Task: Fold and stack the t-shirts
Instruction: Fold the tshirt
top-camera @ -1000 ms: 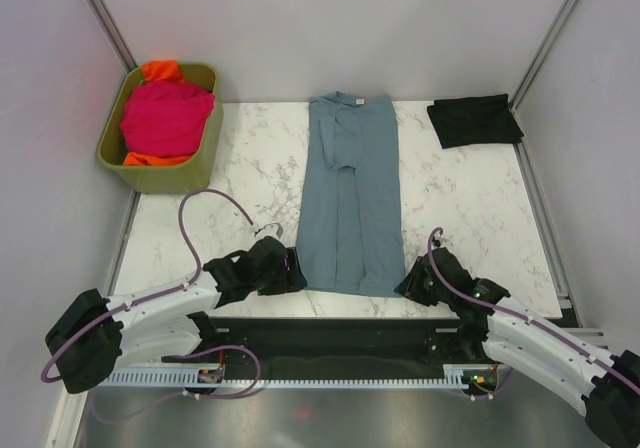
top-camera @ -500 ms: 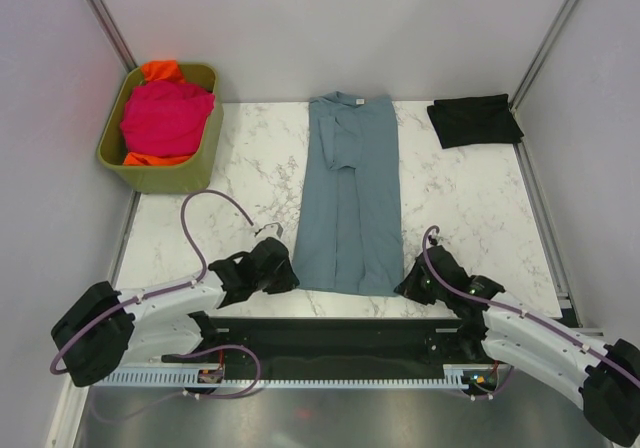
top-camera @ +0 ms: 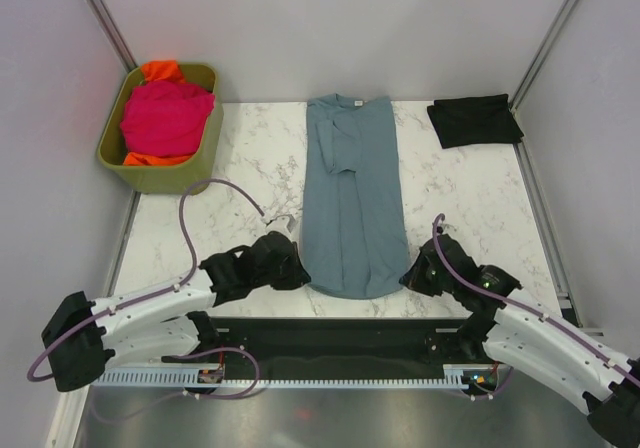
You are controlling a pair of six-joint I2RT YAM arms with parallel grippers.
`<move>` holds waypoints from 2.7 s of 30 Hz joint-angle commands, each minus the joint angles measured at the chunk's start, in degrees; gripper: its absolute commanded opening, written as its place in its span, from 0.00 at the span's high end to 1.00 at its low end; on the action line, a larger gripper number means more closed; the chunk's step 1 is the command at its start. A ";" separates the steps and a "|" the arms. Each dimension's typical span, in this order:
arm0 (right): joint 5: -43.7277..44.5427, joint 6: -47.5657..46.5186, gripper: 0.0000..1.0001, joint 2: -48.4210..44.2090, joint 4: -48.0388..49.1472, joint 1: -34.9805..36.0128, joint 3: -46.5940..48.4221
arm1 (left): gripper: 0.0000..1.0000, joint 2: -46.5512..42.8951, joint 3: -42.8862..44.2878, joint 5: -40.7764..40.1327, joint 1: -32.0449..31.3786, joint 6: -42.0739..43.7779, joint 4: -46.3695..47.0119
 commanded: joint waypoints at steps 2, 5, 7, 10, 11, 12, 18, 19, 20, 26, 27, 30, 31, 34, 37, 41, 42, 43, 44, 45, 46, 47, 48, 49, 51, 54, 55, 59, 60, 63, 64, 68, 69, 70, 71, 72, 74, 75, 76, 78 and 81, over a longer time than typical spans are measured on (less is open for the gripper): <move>6.14 -3.55 1.00 4.51 -2.47 0.34 9.46 | 0.98 -2.06 10.44 -2.74 0.26 3.27 -8.41; 9.66 -6.36 1.00 11.08 -1.33 0.25 14.99 | 0.98 0.74 16.07 -2.14 2.80 6.96 -10.00; 11.95 -8.29 1.00 14.08 -0.89 0.16 20.00 | 0.98 2.25 18.64 -0.03 6.32 9.86 -10.08; 14.77 -12.69 1.00 20.33 0.17 -1.50 27.21 | 0.98 6.63 23.21 3.22 11.68 13.46 -10.09; 14.78 -14.09 1.00 23.39 0.61 -3.33 28.88 | 0.98 7.78 25.48 4.10 13.00 14.34 -9.65; 14.08 -16.19 1.00 24.63 1.74 -4.48 31.94 | 0.98 10.49 26.72 5.59 15.53 15.83 -9.30; 10.21 -23.50 1.00 36.59 5.26 -13.19 43.12 | 0.98 21.66 37.97 10.87 22.23 20.93 -7.98; 10.03 -24.12 1.00 38.17 5.53 -13.72 44.44 | 0.98 25.16 39.55 11.31 22.93 21.29 -8.06; 9.94 -24.56 1.00 41.05 5.71 -14.86 47.06 | 0.98 26.76 42.26 11.93 23.64 21.64 -7.80; 7.04 -26.15 1.00 51.95 7.81 -18.73 54.54 | 0.98 39.66 53.26 16.06 29.35 23.66 -7.54; 6.69 -26.32 1.00 53.29 8.25 -19.08 55.43 | 0.98 41.00 54.67 16.93 30.49 24.19 -7.54; 5.02 -26.76 1.00 58.30 9.04 -20.49 59.12 | 0.98 46.28 59.77 18.43 32.60 24.72 -8.06; 4.58 -26.76 1.00 59.61 9.13 -20.84 60.09 | 0.98 47.85 62.22 18.78 32.96 24.81 -8.15; 3.97 -27.37 1.00 64.27 9.49 -21.81 63.95 | 0.98 53.39 67.66 20.37 34.63 25.51 -9.47; 4.32 -27.64 1.00 71.11 9.49 -23.38 67.73 | 0.94 60.07 73.90 22.82 35.86 26.39 -11.14; 2.39 -25.89 0.40 80.88 8.00 -26.99 78.41 | 0.55 72.19 87.34 28.25 38.57 27.10 -14.12; -0.05 -26.23 0.33 83.07 7.56 -27.69 81.25 | 0.44 75.26 91.99 29.85 39.54 26.48 -18.74; -0.25 -26.23 0.30 87.01 6.42 -28.83 87.72 | 0.33 81.03 101.61 30.82 40.34 25.78 -21.14; -0.25 -26.23 0.24 88.62 3.45 -29.45 90.74 | 0.25 82.74 105.44 31.00 41.82 24.47 -23.16; -0.60 -26.41 0.22 89.85 2.64 -30.07 93.21 | 0.21 83.63 108.27 30.40 42.45 23.93 -25.53; -1.21 -27.28 0.21 90.65 2.02 -31.12 94.88 | 0.18 82.42 109.60 29.61 42.98 23.41 -25.55; -1.39 -27.81 0.18 90.48 1.15 -31.74 96.55 | 0.13 81.19 109.35 27.68 44.11 22.97 -25.55; -1.74 -28.43 0.17 89.87 1.22 -32.26 96.14 | 0.12 79.61 107.61 26.88 44.65 23.05 -25.64; -1.66 -29.48 0.16 87.60 1.23 -33.31 93.69 | 0.12 75.86 106.03 26.00 45.09 23.14 -25.55; -2.62 -29.84 0.14 84.25 1.66 -34.46 88.69 | 0.12 71.97 101.82 23.90 45.35 24.71 -25.47; -6.57 -28.70 0.13 74.42 7.44 -35.52 71.48 | 0.17 61.52 82.99 23.97 45.00 25.60 -22.06; -8.76 -28.61 0.13 69.43 9.73 -35.52 66.74 | 0.17 58.97 78.11 23.97 44.74 25.69 -20.12; -19.30 -27.29 0.13 61.40 17.47 -35.43 45.39 | 0.17 46.31 55.78 27.03 43.34 24.11 -6.96; -20.81 -27.12 0.13 60.08 18.79 -35.35 42.46 | 0.16 42.98 48.25 28.44 43.25 23.58 -4.75; -25.03 -26.15 0.14 56.56 22.58 -35.26 33.74 | 0.16 38.91 36.10 33.02 42.72 21.04 5.10; -25.30 -26.23 0.14 55.86 22.84 -34.82 31.29 | 0.16 37.51 34.05 33.46 42.54 20.42 6.42; -24.16 -25.97 0.16 55.23 25.20 -33.24 26.35 | 0.16 37.06 27.01 34.35 40.09 17.96 12.40; -24.33 -25.62 0.17 55.41 25.83 -33.06 25.56 | 0.17 37.15 25.95 34.43 39.82 17.60 13.63; -24.42 -25.18 0.18 56.28 26.62 -32.71 24.95 | 0.17 37.41 24.38 34.43 39.64 17.25 15.65; -24.42 -24.83 0.20 56.64 28.10 -32.53 24.07 | 0.18 38.28 23.93 34.61 39.55 16.38 16.54; -24.25 -24.74 0.21 57.07 28.55 -32.45 23.80 | 0.19 38.64 23.05 34.87 39.55 16.02 17.42; -23.63 -24.56 0.26 58.22 29.08 -32.36 23.88 | 0.21 39.86 23.13 34.87 39.47 15.58 18.48; -23.63 -24.56 0.29 58.57 29.09 -32.36 23.97 | 0.22 40.13 23.30 34.61 39.38 15.58 18.39; -23.63 -24.30 0.32 58.92 29.35 -32.36 24.06 | 0.22 40.40 23.31 34.35 39.29 15.58 18.39; -23.11 -24.13 0.37 59.19 30.05 -32.36 24.06 | 0.23 41.18 23.22 33.21 38.94 15.23 18.39; -22.75 -23.95 0.49 59.98 30.49 -32.36 24.41 | 0.25 42.68 23.04 32.76 38.41 14.35 20.67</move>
